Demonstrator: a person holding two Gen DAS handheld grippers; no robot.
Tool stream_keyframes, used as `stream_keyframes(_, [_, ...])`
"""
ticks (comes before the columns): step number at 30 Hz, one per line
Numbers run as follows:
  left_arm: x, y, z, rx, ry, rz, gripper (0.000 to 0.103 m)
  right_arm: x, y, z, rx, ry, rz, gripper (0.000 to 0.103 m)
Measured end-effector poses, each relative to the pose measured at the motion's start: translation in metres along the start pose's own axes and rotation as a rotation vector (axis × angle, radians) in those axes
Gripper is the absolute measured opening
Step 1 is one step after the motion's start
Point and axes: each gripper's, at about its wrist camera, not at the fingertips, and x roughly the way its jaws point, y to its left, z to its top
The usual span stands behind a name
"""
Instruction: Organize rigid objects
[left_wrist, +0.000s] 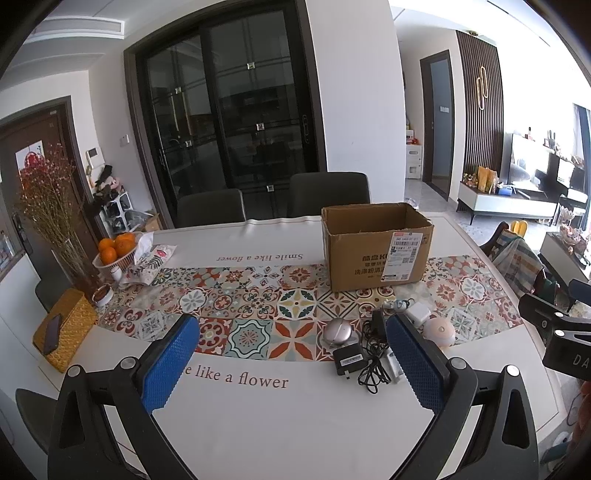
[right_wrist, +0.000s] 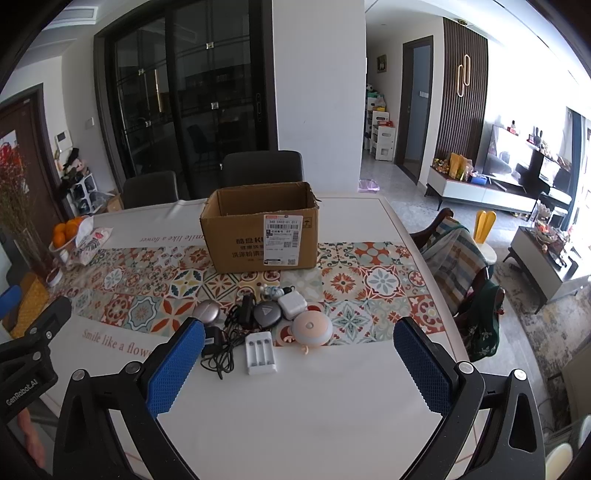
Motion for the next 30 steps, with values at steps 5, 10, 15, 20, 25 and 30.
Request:
stream_keyframes(5, [-0.0001,0.0006,0.0001,0.0,0.0,0.0,0.103,0.0009,0.0008,0.0005,0.0,0.001,0.0,0.102])
stream_keyframes(10, [0.0,0.0007,0.0001,0.0,0.001,-0.001,0.103,0.0002,0.0003,0.0001,0.001,0.001,0.0,0.103])
stream_keyframes(15, [-0.0001,0.0003,0.0,-0.001,0.001,-0.001,0.103,0.0007,0.0006,0.0001,0.001,0.002,-0.001,0.103])
stream_keyframes(20, [-0.0002,0.0012,-0.0007,-0.002,0.0,0.0,0.103,0.0013,0.0012,0.0002,0.0,0.002,-0.001,0.103])
stream_keyframes(25, [-0.0009,-0.001,0.0005,-0.003,0.0,-0.001,0.103,0.0015,0.0012,-0.0001,0.0,0.002,0.0,0.103])
stream_keyframes(30, [-0.0007,0.0002,-0.0002,-0.003,0.0,-0.002,0.103,0.0011,0.0009,-0.0003,0.001,0.002,-0.001,0.103])
